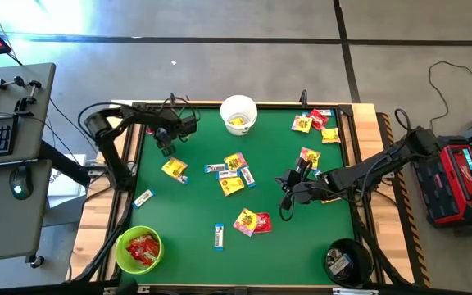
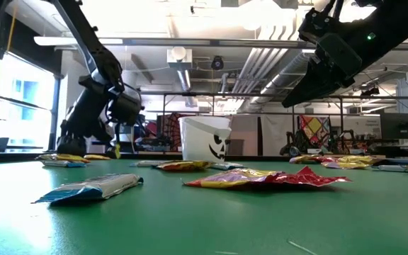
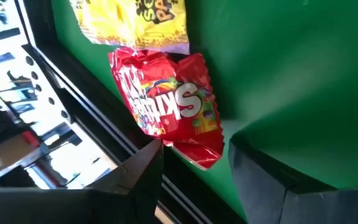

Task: Sort candy by brand, put in halloween buckets
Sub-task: Put the red candy into the green bucket

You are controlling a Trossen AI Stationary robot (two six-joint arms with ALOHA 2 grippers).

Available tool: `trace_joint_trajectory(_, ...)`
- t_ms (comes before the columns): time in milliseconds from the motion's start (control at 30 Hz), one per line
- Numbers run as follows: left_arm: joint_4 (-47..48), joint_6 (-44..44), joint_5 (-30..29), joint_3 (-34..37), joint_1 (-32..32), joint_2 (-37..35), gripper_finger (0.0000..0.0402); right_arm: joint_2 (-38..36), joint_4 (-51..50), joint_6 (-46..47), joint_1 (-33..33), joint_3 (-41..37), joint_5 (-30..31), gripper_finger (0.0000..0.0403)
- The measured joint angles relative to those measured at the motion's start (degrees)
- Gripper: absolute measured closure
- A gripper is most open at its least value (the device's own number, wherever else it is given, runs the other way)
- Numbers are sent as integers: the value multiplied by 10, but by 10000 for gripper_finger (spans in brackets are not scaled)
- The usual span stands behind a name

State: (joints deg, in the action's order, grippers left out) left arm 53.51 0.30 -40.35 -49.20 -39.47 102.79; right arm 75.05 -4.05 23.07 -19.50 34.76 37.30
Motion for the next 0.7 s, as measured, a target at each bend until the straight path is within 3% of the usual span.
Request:
trace_joint_trajectory(233, -3, 1, -26, -1, -2, 25, 240, 0, 0, 0, 0, 0, 0, 403)
trace_joint_trajectory(367, -6, 15, -23, 0, -2, 26, 288, 0, 0, 5, 0, 0, 0, 403)
trace_joint_trajectory(533, -12, 36, -20, 1, -3, 27, 382, 0, 0, 5, 0, 0, 0, 403)
trace_joint_trajectory(700, -3, 44, -24, 1, 0, 25, 396, 0, 0, 5, 0, 0, 0, 403)
